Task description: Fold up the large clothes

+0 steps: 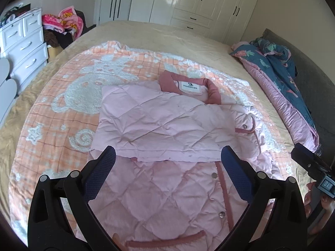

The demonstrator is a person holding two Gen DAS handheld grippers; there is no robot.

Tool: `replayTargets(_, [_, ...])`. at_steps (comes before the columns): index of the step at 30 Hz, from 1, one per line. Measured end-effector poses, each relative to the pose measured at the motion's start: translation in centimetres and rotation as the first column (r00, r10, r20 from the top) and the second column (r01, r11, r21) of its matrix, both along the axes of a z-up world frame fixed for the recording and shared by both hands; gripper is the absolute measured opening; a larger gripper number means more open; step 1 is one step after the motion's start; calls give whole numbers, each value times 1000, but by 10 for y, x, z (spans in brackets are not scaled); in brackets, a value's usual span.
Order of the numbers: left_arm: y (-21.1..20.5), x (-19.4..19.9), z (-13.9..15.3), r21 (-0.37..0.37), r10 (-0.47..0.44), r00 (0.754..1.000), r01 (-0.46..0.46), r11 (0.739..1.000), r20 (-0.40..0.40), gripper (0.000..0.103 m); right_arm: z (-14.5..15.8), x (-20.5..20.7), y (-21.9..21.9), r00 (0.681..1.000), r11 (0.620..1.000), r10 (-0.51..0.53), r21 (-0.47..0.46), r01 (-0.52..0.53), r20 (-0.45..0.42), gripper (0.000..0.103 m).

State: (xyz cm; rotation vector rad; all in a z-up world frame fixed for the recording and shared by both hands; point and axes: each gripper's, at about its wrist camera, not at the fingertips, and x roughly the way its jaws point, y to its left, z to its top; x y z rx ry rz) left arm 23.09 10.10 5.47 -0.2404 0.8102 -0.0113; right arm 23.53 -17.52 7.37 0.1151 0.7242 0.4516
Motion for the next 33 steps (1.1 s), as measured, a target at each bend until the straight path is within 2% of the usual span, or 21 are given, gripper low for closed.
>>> replayTargets(10, [-1, -32, 27, -16, 3, 998, -2, 1000, 65, 95, 27, -33, -20, 998, 1000, -15, 19, 14, 58, 99])
replayTargets(17, [0, -57, 35, -29, 12, 996, -9, 1000, 91, 95, 32, -57, -37, 997, 1000, -17, 21, 15, 74, 99])
replayTargets(33, [6, -110, 14, -18, 25, 997, -24, 1000, 74, 95, 11, -93, -63, 999, 1000, -13, 1, 13, 52, 99])
